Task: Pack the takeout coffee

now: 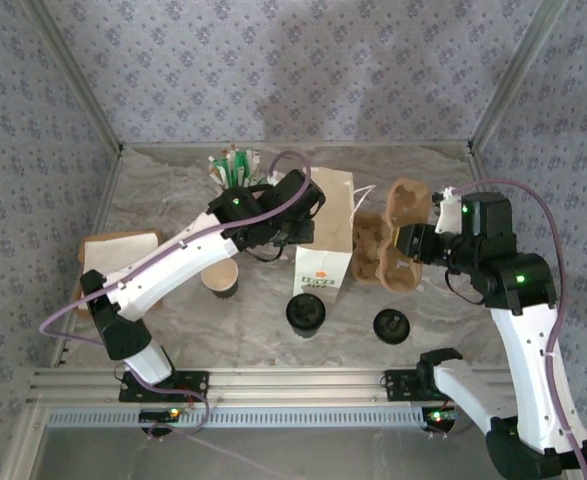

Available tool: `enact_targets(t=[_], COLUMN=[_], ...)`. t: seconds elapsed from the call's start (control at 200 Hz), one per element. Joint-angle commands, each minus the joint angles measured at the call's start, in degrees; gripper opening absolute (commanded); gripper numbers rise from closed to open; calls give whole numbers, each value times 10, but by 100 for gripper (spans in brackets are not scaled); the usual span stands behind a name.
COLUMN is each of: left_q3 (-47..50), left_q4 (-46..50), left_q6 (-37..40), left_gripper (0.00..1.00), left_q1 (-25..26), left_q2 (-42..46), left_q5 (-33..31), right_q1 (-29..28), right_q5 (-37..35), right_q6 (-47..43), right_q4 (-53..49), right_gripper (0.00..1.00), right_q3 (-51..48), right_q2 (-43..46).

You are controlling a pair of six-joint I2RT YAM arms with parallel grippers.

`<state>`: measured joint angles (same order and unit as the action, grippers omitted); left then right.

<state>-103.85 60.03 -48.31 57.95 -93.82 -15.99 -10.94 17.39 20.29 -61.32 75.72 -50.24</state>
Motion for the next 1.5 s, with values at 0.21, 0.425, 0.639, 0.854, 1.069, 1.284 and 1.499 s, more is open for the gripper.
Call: enact_targets(t=[0.21, 0.425, 0.639, 0.854, 1.069, 1.284, 1.499], left_q3=[62, 78, 94, 123, 169, 192, 205], left_q4=[-96, -146, -189, -185, -183, -175, -154], left_q6=[-9, -6, -3, 3, 8, 27, 52], left_gripper=[44, 47, 47, 56, 83, 99, 100], left_q1=[24, 42, 50, 52, 52, 50, 41], left_q2=[47, 44, 39, 88, 155, 213, 270], left_q5=[56, 96, 125, 84, 42, 0, -41], right_q1=[11, 13, 13, 12, -9, -63, -119], right_q5=[-19, -13, 18, 75, 123, 128, 108], right_q6=[-10, -10, 1, 16, 36, 46, 30], right_q4=[-34, -45, -38, -14, 21, 49, 36], right_gripper=[33, 33, 33, 32, 32, 32, 32], right_q3=[71, 131, 188, 234, 265, 285, 318], right_q2=[-7, -29, -63, -96, -136, -179, -239])
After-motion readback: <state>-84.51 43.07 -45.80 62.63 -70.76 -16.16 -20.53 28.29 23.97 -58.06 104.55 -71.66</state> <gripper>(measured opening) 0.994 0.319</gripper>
